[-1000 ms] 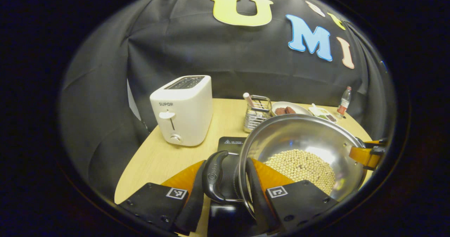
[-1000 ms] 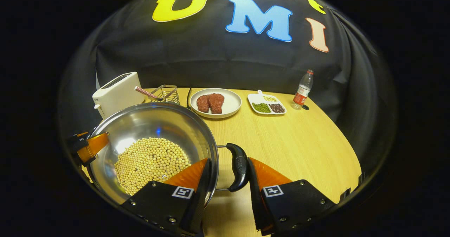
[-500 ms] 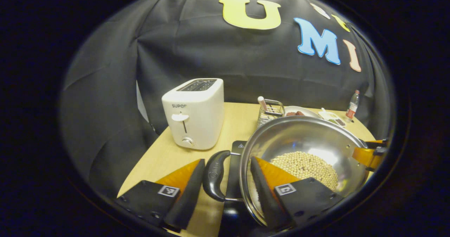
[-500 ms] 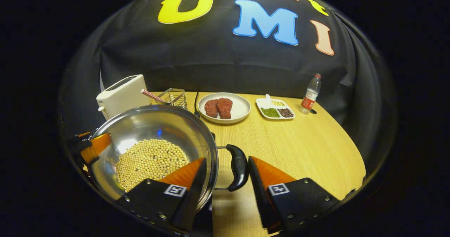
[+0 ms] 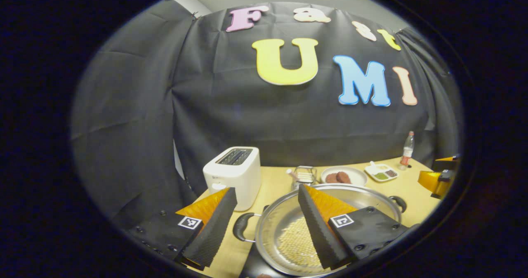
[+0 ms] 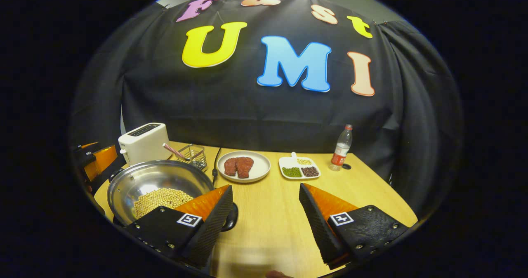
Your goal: First push the handle of the pot to place it horizontally, then grasp the pot with both hands and set it on the induction cooktop.
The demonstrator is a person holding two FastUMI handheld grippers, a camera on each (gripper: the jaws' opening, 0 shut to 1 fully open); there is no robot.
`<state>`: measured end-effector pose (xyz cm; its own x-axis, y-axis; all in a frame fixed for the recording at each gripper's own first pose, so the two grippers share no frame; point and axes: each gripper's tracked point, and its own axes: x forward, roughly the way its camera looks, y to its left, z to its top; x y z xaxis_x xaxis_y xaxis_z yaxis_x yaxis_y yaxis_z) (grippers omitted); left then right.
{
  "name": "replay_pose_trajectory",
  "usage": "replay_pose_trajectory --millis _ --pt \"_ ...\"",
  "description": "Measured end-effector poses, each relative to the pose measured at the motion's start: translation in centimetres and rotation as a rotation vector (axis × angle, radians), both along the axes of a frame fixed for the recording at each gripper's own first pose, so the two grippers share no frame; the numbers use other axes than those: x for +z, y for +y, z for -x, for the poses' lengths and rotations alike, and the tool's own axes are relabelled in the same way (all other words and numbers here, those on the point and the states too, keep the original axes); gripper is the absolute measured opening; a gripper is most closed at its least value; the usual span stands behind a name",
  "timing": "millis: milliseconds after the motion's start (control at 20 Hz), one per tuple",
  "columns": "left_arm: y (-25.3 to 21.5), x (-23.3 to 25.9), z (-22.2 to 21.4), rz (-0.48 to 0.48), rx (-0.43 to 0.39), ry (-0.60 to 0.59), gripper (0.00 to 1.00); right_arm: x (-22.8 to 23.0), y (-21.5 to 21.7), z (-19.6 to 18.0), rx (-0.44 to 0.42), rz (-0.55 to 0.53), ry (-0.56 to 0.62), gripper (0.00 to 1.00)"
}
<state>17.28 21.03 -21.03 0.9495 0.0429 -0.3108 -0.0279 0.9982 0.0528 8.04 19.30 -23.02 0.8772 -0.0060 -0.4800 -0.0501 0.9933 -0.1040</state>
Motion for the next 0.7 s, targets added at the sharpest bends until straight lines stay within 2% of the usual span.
replay_pose_trajectory --millis 50,200,350,400,450,550,700 --pt "-1.6 1.4 0.5 0.01 -0.007 -0.021 0.97 1.1 -1.1 0.4 -0.001 -0.006 -0.021 0.98" --pt "-7.1 4.9 2.6 0.056 -0.043 -0.075 0.97 4.2 -5.1 1.6 -0.01 -0.014 -0.084 0.97" --pt "-12.4 7.1 4.9 0.054 -0.074 -0.1 0.97 6.5 -8.8 3.7 -0.019 -0.043 -0.11 0.97" --pt "-14.3 7.9 5.9 0.054 -0.086 -0.11 0.94 7.2 -9.9 4.5 -0.018 -0.05 -0.117 0.97" --pt "-16.2 8.7 6.9 0.054 -0.096 -0.121 0.97 7.8 -11.2 5.2 -0.017 -0.052 -0.123 0.97" --pt "-19.0 10.2 9.1 0.058 -0.103 -0.138 1.0 8.8 -13.5 6.7 -0.008 -0.057 -0.133 0.97" --pt "-21.9 12.0 12.2 0.062 -0.1 -0.162 0.97 10.7 -16.2 8.6 0.011 -0.074 -0.157 0.97"
